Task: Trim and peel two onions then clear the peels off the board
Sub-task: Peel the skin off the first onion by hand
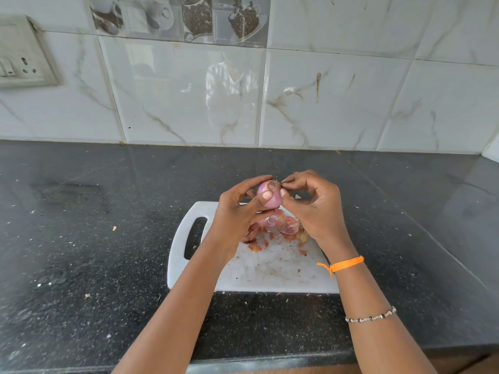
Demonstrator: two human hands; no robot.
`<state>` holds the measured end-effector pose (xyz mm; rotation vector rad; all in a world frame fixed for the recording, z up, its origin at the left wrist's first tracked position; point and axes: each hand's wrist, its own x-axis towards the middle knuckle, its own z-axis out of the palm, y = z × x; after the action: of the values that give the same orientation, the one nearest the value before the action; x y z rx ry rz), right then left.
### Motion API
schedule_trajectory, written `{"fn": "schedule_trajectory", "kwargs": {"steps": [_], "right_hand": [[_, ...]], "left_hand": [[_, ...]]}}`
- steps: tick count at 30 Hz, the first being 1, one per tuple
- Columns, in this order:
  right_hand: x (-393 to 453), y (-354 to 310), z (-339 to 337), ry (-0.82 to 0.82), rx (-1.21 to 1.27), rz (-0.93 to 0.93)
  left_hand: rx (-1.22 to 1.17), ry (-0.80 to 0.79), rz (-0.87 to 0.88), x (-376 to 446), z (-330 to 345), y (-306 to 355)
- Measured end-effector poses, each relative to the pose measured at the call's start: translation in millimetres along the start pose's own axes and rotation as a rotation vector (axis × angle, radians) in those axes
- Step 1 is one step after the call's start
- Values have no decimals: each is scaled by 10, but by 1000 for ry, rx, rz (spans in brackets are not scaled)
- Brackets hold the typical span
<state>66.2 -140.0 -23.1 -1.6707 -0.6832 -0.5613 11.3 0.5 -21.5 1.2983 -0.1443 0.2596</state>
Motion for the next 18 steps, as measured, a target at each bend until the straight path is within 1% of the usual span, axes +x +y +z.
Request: {"fn": "schedule_trajectory", "kwargs": {"steps": [4,7,11,13,16,18], "right_hand": [[-3,-3,-3,20,-44,-31],[-4,2,-3,16,-50,-11],[1,4,-14,58,-90,19],[15,8,-23,44,-35,88],[14,-52,-20,14,148,213],[13,-92,-27,7,257,249]], "left_hand": [[4,-3,-8,10,3,-15],[9,0,-8,17,5,-26],[5,-10,-11,15,14,-34],[-7,-9,-4,20,13,-34],[-28,3,-2,23,8,-40],[-32,2,-4,22,6,-44]]}}
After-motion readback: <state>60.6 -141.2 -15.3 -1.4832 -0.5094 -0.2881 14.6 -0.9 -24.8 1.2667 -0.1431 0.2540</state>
